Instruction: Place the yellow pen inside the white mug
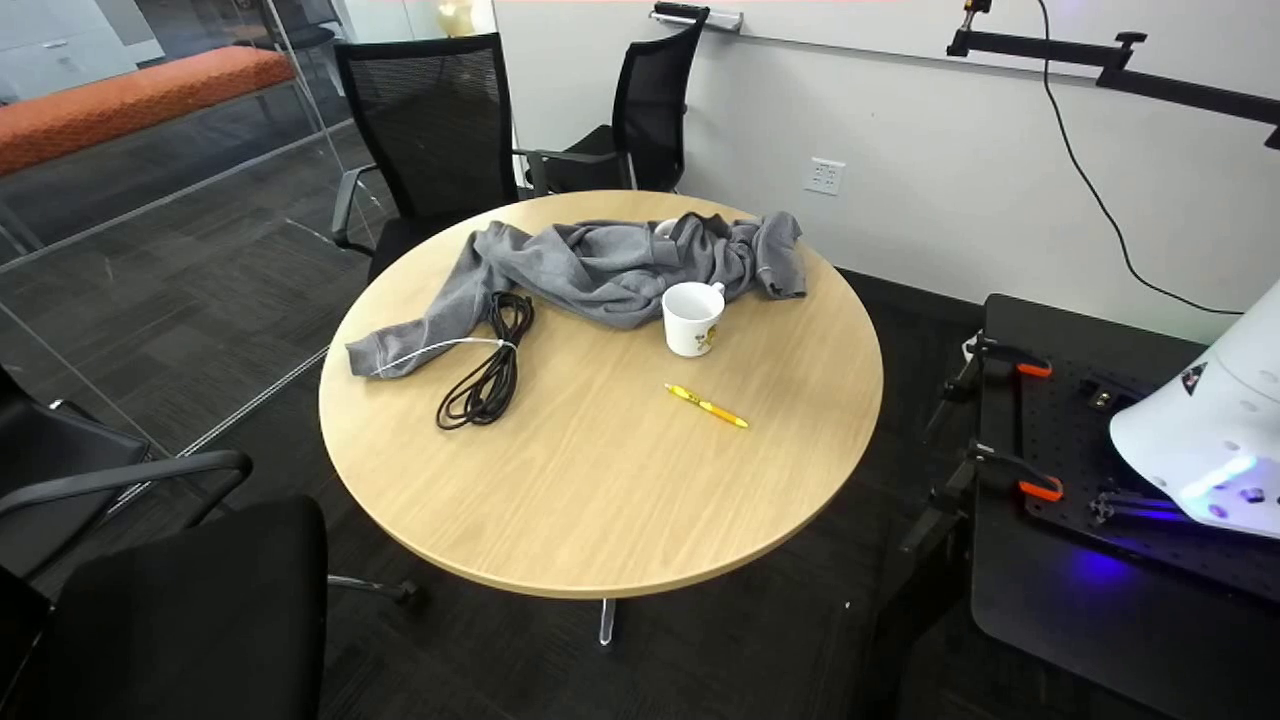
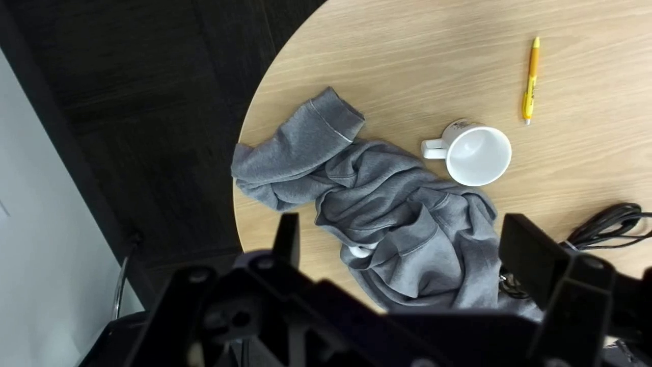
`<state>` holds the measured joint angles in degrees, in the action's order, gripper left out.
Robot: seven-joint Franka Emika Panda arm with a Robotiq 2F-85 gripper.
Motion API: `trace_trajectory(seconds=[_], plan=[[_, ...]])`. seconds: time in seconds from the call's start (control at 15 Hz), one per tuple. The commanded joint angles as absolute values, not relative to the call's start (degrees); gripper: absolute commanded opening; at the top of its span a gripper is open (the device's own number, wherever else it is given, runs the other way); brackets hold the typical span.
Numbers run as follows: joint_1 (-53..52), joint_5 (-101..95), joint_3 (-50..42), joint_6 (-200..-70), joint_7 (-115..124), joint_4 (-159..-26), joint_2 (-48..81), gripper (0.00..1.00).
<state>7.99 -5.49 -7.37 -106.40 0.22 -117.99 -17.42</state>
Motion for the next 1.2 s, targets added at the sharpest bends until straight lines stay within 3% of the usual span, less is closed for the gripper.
trace_trajectory(seconds=[0.0, 1.13], plan=[[6.79, -7.65, -5.07, -109.24, 1.50, -121.22, -18.12, 1.00], [-1.21, 2.83, 1.11, -123.18, 3.01, -136.43, -15.01, 1.00]])
